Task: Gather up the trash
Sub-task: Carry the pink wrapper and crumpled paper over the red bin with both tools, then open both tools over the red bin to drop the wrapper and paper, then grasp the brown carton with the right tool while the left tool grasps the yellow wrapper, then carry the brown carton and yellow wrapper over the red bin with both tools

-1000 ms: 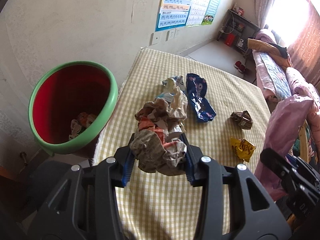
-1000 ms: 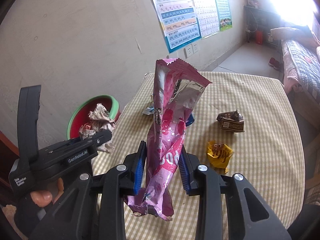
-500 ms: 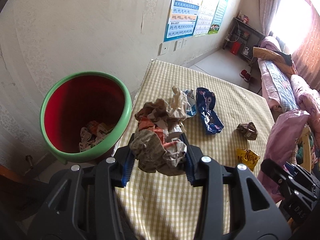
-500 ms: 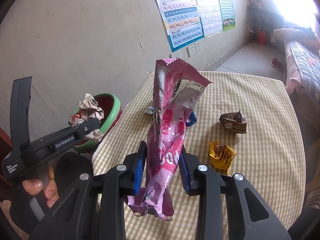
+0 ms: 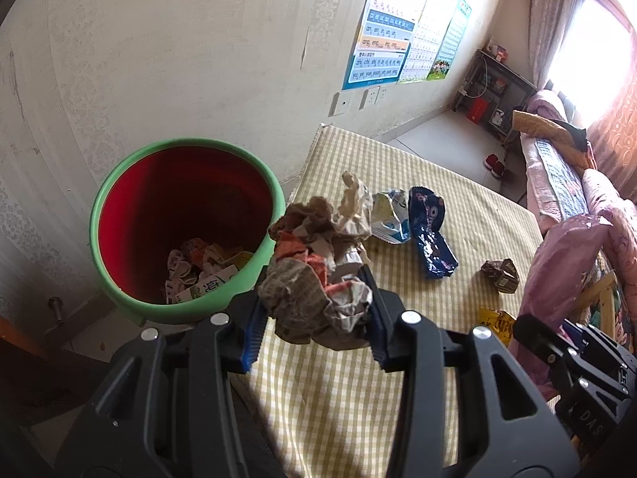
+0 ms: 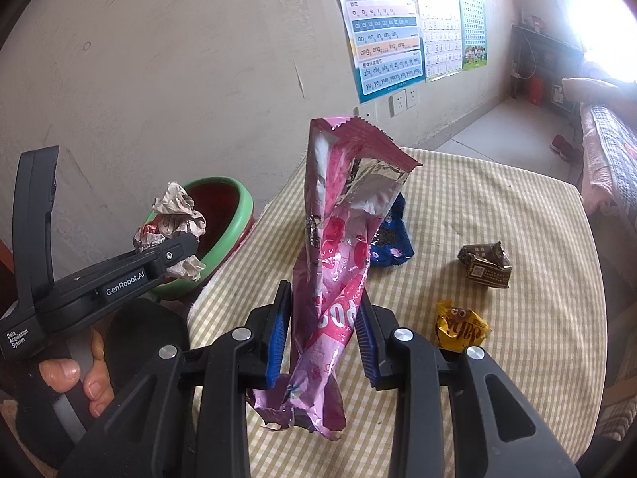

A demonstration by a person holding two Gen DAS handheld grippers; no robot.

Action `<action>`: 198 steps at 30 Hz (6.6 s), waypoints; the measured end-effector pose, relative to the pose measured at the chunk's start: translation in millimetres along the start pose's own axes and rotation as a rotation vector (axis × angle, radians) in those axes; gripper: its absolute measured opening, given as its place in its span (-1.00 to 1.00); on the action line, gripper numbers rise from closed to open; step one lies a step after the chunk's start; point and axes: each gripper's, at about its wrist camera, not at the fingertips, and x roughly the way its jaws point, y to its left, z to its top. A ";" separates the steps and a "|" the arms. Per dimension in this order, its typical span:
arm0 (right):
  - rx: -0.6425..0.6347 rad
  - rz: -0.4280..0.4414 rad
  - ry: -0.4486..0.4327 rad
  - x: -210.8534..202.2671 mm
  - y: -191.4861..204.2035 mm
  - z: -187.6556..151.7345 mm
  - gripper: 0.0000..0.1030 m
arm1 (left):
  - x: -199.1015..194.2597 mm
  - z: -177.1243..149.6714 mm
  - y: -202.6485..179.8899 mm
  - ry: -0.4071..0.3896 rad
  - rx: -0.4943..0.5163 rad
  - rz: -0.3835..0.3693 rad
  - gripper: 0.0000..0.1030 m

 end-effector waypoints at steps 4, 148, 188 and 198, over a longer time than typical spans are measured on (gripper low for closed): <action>-0.013 0.013 0.000 3.8 8.0 8.2 -0.38 | -2.5 2.3 9.1 -0.010 -0.017 0.010 -0.21; 0.219 -0.270 0.156 105.1 -168.9 20.2 0.23 | 24.9 -0.7 -40.1 0.069 0.090 -0.043 0.37; 0.408 -0.209 -0.007 -3.0 -204.4 -57.2 0.04 | 106.0 -50.7 -186.2 0.312 0.300 -0.236 -0.52; 0.333 -0.169 -0.020 -7.5 -169.8 -44.6 0.04 | 53.2 -26.6 -132.1 0.184 0.209 -0.155 -0.52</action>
